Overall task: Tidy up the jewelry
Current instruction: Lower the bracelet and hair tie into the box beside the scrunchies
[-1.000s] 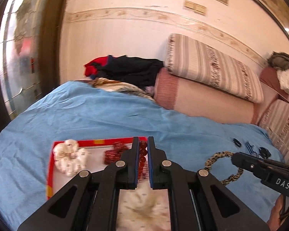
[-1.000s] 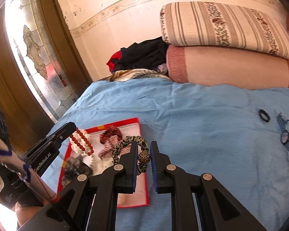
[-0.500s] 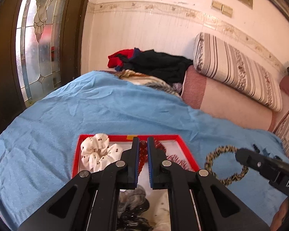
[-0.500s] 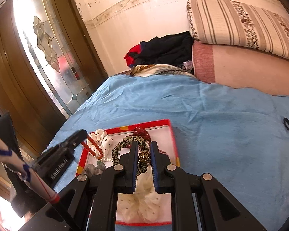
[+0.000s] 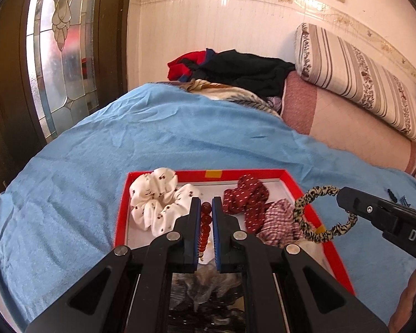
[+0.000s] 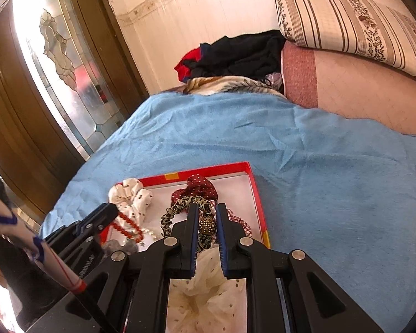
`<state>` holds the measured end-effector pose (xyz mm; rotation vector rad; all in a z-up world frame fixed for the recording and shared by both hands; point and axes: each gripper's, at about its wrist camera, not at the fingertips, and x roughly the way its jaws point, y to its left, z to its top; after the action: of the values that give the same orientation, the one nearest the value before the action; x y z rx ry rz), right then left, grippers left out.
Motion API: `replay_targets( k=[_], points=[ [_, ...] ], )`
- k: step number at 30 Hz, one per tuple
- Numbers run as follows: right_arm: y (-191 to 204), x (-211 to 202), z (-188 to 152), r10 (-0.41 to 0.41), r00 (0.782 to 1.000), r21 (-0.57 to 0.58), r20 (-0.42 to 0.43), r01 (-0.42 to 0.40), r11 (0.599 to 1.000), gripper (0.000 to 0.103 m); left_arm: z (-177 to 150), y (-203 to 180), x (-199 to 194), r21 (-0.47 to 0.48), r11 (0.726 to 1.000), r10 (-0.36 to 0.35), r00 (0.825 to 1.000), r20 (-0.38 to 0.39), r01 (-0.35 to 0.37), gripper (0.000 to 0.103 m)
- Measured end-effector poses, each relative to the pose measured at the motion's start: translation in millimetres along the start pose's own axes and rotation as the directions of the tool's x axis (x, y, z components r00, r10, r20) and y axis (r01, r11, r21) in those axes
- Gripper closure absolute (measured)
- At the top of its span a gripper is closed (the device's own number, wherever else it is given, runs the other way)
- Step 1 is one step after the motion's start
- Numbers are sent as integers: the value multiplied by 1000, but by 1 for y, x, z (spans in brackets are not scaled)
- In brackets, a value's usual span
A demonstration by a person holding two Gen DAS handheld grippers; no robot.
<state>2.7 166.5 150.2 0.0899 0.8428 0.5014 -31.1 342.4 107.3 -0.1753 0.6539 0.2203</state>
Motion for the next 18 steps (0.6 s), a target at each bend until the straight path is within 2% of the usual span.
replay_targets(
  k=[18],
  points=[
    [-2, 57, -14, -73, 991, -37, -112, 69, 997, 89, -9, 1, 20, 22, 999, 51, 996, -71, -50, 95]
  ],
)
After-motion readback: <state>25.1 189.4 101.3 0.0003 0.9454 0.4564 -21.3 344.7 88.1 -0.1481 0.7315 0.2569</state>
